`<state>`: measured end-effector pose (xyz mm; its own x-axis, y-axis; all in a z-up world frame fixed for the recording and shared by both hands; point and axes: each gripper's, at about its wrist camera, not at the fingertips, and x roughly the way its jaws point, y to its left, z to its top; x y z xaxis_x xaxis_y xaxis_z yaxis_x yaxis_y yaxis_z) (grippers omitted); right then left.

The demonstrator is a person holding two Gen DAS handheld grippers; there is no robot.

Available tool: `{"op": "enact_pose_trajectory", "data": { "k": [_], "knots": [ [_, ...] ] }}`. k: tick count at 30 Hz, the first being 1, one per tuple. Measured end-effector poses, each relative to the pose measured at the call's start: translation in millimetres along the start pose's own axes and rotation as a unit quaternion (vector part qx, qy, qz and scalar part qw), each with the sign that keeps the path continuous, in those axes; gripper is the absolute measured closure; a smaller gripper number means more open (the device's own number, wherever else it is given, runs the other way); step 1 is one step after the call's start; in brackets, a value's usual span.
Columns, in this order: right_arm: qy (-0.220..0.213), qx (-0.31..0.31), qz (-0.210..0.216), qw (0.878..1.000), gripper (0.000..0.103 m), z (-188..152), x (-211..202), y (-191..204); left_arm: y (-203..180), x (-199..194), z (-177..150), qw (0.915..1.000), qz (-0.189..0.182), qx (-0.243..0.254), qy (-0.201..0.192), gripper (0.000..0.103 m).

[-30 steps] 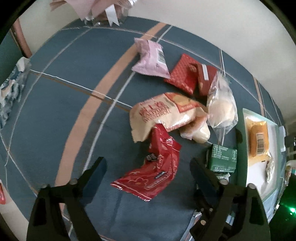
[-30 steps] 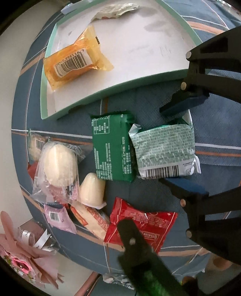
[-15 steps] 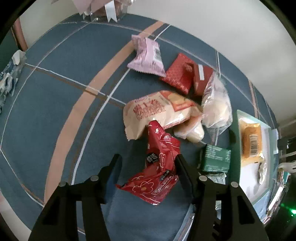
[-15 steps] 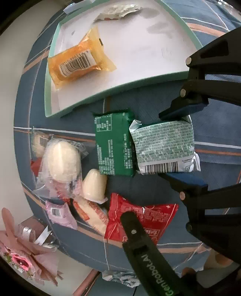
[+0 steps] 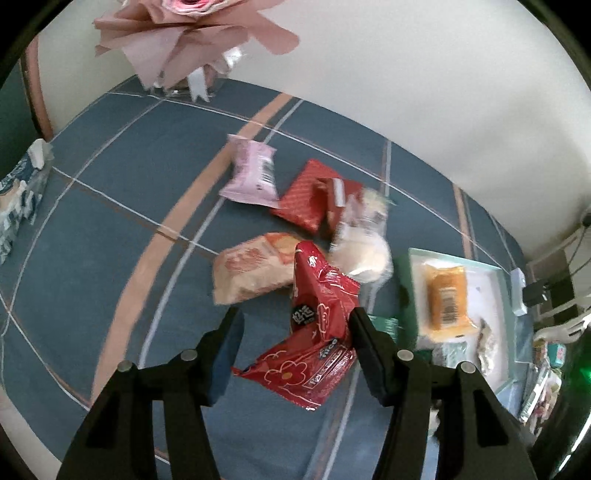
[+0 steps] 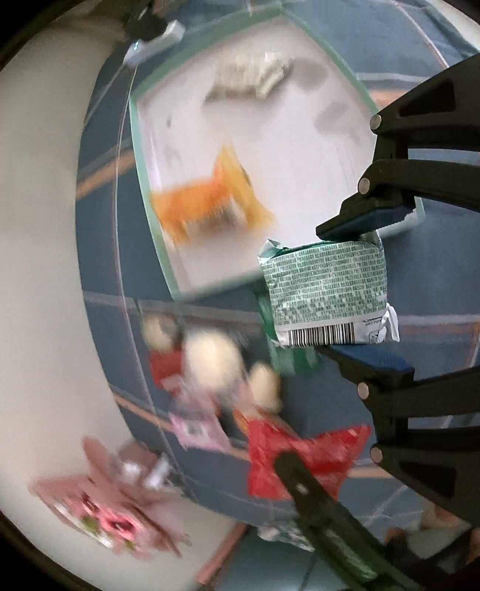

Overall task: Organize snacks
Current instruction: 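Carry both wrappers into the white tray and open both tools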

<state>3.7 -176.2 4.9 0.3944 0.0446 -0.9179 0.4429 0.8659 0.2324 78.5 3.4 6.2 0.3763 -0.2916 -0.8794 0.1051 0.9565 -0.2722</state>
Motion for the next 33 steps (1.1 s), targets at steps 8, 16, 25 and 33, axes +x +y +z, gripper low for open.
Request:
{"op": "enact_pose_trajectory", "data": {
  "k": [8, 16, 25, 33],
  "knots": [
    [-0.017, 0.100, -0.078, 0.992, 0.046, 16, -3, -88, -56, 10, -16, 0.9969, -0.058, 0.045, 0.028, 0.042],
    [-0.016, 0.165, -0.092, 0.982, 0.046, 19, -1, -146, -134, 27, -48, 0.9861, -0.092, 0.129, 0.050, 0.042],
    [-0.018, 0.190, -0.099, 0.977, 0.046, 20, 4, -175, -173, 61, -57, 0.9787, -0.116, 0.155, 0.067, 0.042],
    [-0.015, 0.196, -0.089, 0.976, 0.045, 25, 18, -182, -177, 85, -63, 0.9755, -0.119, 0.158, 0.096, 0.040]
  ]
}}
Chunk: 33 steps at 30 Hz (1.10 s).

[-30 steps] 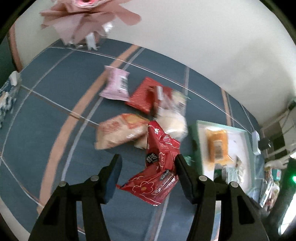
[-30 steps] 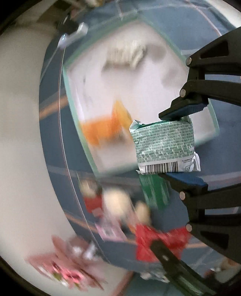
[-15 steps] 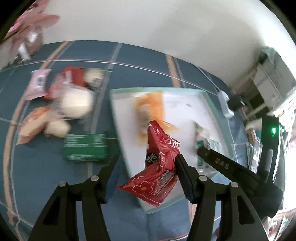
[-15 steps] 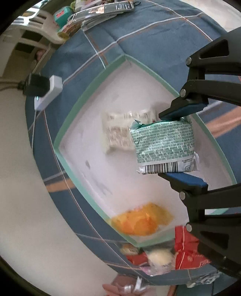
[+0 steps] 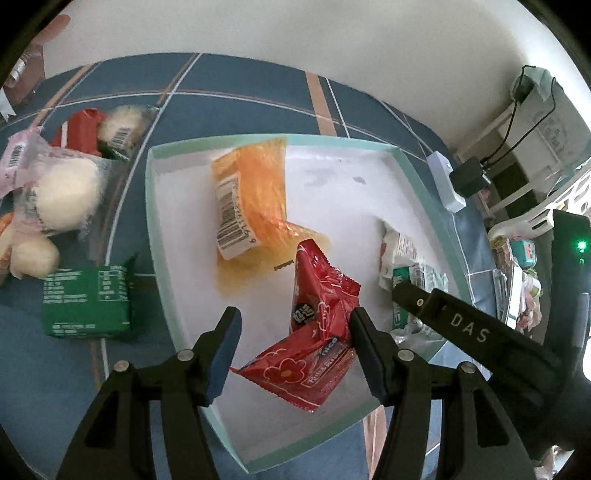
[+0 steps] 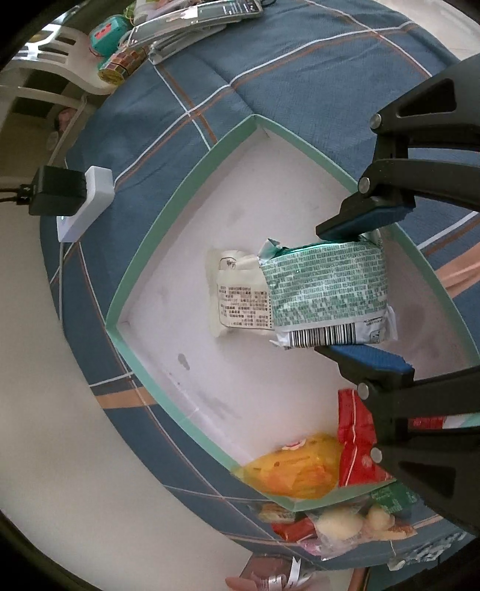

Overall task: Organize snacks
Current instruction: 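Carry both wrappers into the white tray and open both tools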

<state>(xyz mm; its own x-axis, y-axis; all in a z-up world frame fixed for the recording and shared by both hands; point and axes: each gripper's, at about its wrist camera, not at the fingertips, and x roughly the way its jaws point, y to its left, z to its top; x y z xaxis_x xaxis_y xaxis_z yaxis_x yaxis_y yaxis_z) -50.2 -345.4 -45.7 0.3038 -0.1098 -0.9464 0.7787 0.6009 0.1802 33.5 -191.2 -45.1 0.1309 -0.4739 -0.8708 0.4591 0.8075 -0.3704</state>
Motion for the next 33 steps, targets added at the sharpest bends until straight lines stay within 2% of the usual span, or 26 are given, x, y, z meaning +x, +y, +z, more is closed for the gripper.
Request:
{"op": "enact_pose_trajectory", "data": {
  "k": [2, 4, 6, 17, 19, 20, 24, 27, 31, 33],
  "knots": [
    [0.006, 0.001, 0.002, 1.000, 0.043, -1, 3, -3, 1, 2, -1, 1.0000, 0.008, 0.002, 0.002, 0.038],
    [0.012, 0.004, 0.004, 1.000, 0.035, -2, 6, -5, 4, 2, -1, 0.9999, 0.010, -0.002, 0.004, 0.037],
    [0.016, 0.008, 0.008, 1.000, 0.032, -3, 8, -6, 10, 2, -2, 0.9998, 0.011, -0.011, 0.008, 0.031],
    [0.032, 0.032, 0.017, 0.999, 0.032, -15, 6, -16, 25, -5, 2, 0.9996, -0.009, -0.028, -0.002, 0.031],
    [0.039, 0.034, 0.010, 0.999, 0.032, -19, 7, -17, 29, -8, 3, 0.9995, -0.004, -0.029, -0.008, 0.031],
    [0.041, 0.035, 0.004, 0.999, 0.032, -22, 7, -17, 30, -10, 4, 0.9995, 0.015, -0.026, -0.012, 0.030],
    [0.046, 0.036, -0.006, 0.998, 0.032, -31, 6, -18, 34, -10, 5, 0.9994, 0.003, -0.030, -0.014, 0.030],
    [0.047, 0.036, -0.008, 0.998, 0.032, -36, 4, -18, 33, -12, 4, 0.9996, 0.010, -0.023, -0.011, 0.030],
    [0.032, 0.032, -0.008, 0.999, 0.032, -40, -7, -16, 23, -14, 3, 0.9996, 0.025, -0.012, 0.001, 0.028],
    [0.015, 0.025, -0.009, 1.000, 0.026, -38, -14, -11, 18, -22, 2, 0.9996, 0.029, -0.004, 0.001, 0.022]
  ]
}}
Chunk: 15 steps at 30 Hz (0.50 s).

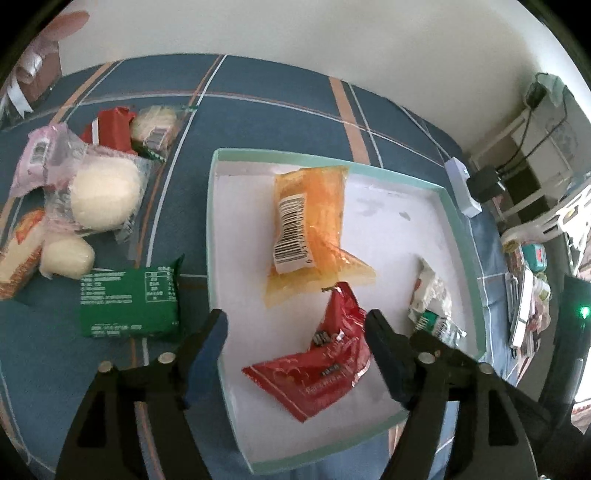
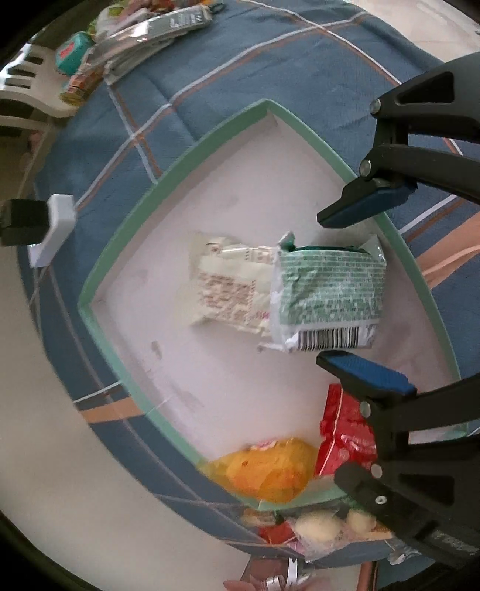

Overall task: Organize snacks
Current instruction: 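Carry both wrappers into the white tray and open both tools, then grasp the cream bread roll bag with left tool while right grasps green bar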

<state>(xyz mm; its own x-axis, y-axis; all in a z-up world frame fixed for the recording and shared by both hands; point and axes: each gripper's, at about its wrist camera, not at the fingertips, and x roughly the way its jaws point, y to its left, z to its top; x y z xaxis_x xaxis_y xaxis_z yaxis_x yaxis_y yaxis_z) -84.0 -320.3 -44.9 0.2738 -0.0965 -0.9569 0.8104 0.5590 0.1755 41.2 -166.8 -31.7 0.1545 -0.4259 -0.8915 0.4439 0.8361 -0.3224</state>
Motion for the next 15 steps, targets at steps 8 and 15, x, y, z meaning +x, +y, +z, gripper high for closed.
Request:
{"op": "enact_pose_trajectory", "data": {
  "k": [8, 15],
  "knots": [
    [-0.042, -0.062, 0.003, 0.997, 0.013, -8, -15, 32, 9, -36, 2, 0.9983, 0.053, -0.004, -0.021, 0.020],
    [-0.084, -0.121, 0.016, 0.989, 0.000, -20, -28, 60, 72, -67, 9, 0.9849, 0.142, -0.076, -0.064, 0.018]
  ]
}}
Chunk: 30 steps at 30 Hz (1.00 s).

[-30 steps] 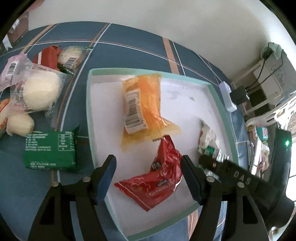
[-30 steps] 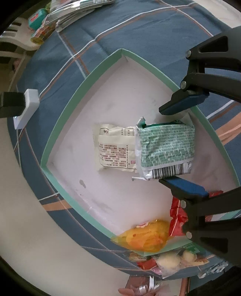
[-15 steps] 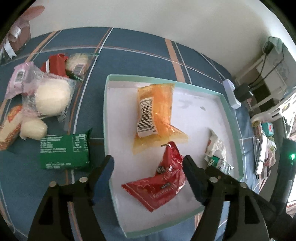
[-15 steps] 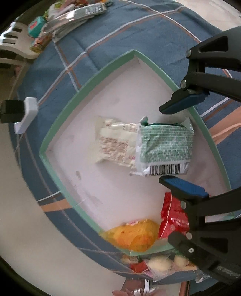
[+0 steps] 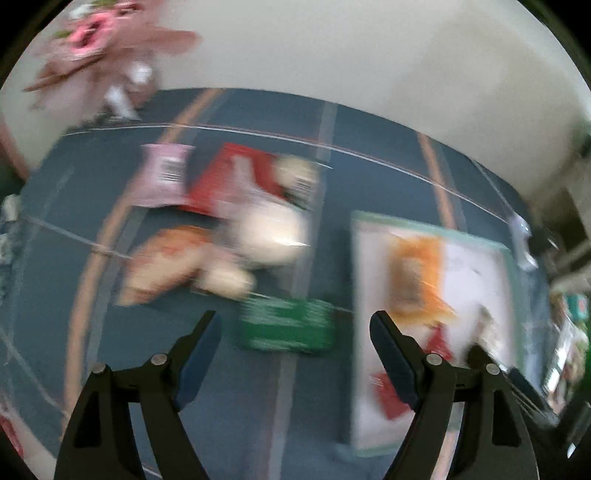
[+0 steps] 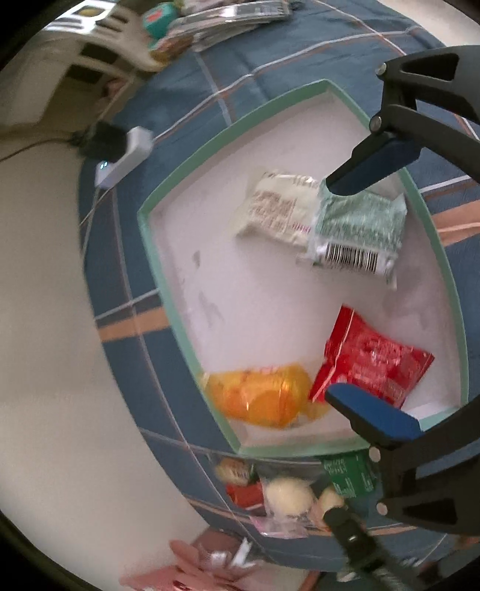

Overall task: Organize snacks
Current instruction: 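Grasp the cream bread roll bag with left tool while right grasps green bar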

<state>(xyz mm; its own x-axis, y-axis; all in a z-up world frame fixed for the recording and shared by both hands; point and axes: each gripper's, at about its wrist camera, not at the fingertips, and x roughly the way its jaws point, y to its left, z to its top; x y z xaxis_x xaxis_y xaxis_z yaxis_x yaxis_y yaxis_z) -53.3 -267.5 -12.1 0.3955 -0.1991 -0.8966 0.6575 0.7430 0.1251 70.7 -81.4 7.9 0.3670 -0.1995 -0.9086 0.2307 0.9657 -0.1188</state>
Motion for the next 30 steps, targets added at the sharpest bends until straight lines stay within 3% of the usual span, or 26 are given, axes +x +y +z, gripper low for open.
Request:
{"op": "enact_pose_trajectory", "data": {
  "k": [2, 7, 13, 21, 30],
  "knots": [
    [-0.011, -0.009, 0.005, 1.000, 0.000, 2, 0, 8, 22, -1, 5, 0.9996, 0.019, -0.021, -0.007, 0.011],
    [-0.026, -0.034, 0.020, 0.999, 0.000, 1, -7, 36, 72, 2, 13, 0.9961, 0.040, -0.078, -0.007, 0.011],
    [-0.046, -0.083, 0.027, 0.995, 0.000, 7, -16, 86, 97, 19, 26, 0.9950, 0.049, -0.087, 0.008, 0.011],
    [0.007, -0.138, 0.042, 0.989, 0.000, -1, 14, 168, 119, 38, 37, 0.9974, 0.008, -0.063, 0.035, 0.011],
    [0.058, -0.174, 0.040, 0.982, 0.018, -25, 52, 203, 151, 56, 43, 0.9918, -0.046, -0.110, 0.046, 0.011]
  ]
}}
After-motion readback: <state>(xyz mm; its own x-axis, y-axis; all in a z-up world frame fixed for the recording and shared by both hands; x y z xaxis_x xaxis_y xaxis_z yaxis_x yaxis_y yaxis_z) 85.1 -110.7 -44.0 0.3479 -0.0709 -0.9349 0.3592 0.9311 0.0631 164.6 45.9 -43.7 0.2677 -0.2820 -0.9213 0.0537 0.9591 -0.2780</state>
